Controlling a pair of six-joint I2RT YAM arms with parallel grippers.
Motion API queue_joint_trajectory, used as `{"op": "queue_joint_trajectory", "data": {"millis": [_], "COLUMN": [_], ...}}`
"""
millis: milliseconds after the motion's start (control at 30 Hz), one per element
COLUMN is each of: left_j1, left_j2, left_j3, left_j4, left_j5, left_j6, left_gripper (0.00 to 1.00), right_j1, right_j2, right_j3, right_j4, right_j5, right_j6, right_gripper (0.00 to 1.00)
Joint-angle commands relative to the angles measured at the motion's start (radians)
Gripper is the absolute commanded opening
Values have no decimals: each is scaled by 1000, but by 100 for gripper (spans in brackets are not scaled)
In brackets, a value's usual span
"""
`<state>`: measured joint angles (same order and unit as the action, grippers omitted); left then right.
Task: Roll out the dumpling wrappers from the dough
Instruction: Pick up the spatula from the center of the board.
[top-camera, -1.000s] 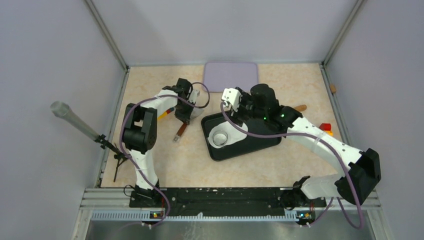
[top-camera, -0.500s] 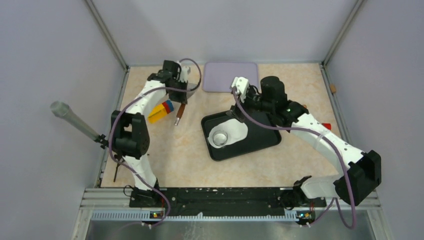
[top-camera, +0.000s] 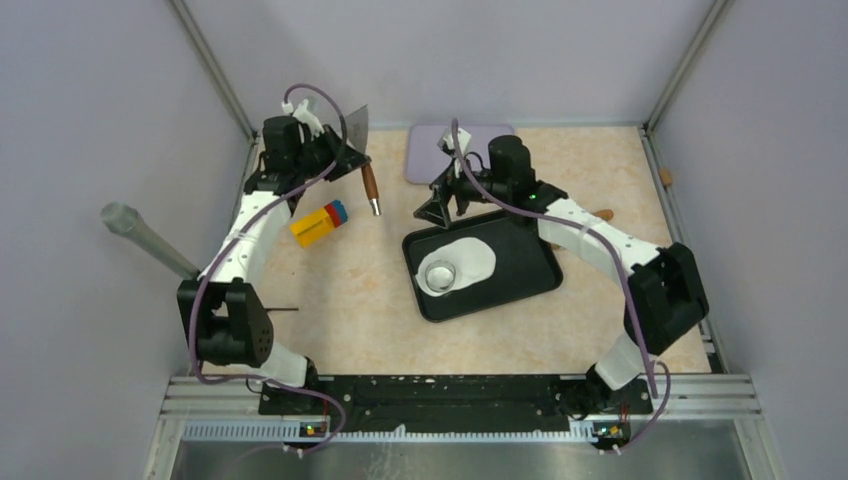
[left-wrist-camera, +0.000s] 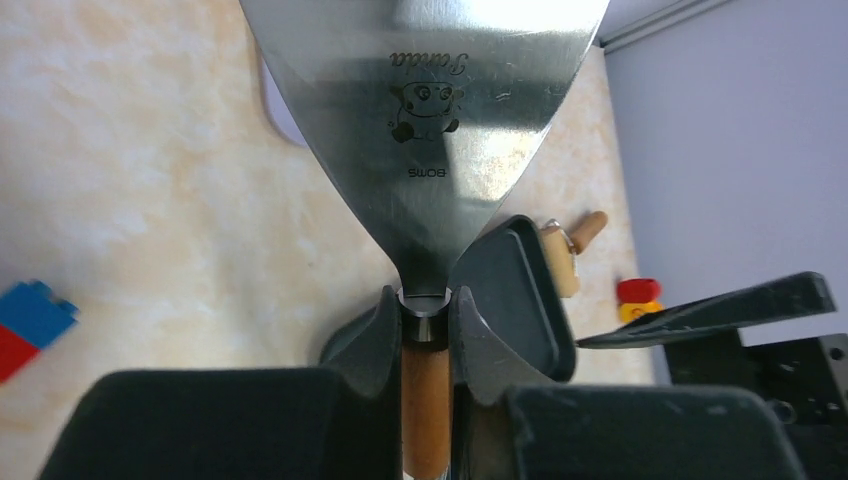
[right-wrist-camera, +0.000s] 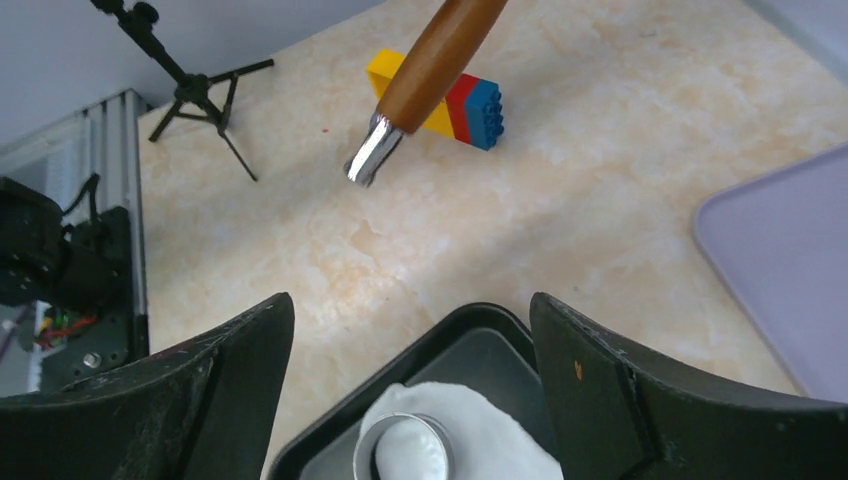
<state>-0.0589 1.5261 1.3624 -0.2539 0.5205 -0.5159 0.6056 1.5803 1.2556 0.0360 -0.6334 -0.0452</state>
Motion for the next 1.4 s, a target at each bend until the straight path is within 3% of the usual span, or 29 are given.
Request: {"op": "queue_joint_trajectory", "data": {"millis": [0,200,600,733,900,1033,1167,1267,1333,1367], "left_j1": [2,-3,-2,-2,-2,-2,-2,-2,-2,-1], "left_j2": [-58,-84,-137,-146,-141,-139,-141,-141,-142,-146], "left_j3": [-116,-249,-309,-325,-340,-344,-352,-353,-340,-331], "left_j4": [183,246,316,324,325,329,335,345,344,343], "left_j5": [-13,-41,-19,-13,-31,-36,-37,-30,-13,0], "left_j6": [-301,-413,-467,-473,-470,-472,-470,-460,-437,-422], "left_gripper": [0,0,0,0,0,0,0,1,20,34], "right_j1": [3,74,184,191,193,196,207,212,212,212], "right_j2": [65,145,341,370,369,377,393,390,369,353], "right_j3": [128,181,294,337,386,403,427,455,457,451], "right_j4": [88,34,-101,-120,-158,-179,-203,-246,-270,-283], "right_j5": [-41,68,187,215,217,194,176,180,202,214], "right_j6": [198,198,174,168,109,76,52,-6,-34,-53], "right_gripper": [87,90,89,75,69,43,0,0,0,0]}}
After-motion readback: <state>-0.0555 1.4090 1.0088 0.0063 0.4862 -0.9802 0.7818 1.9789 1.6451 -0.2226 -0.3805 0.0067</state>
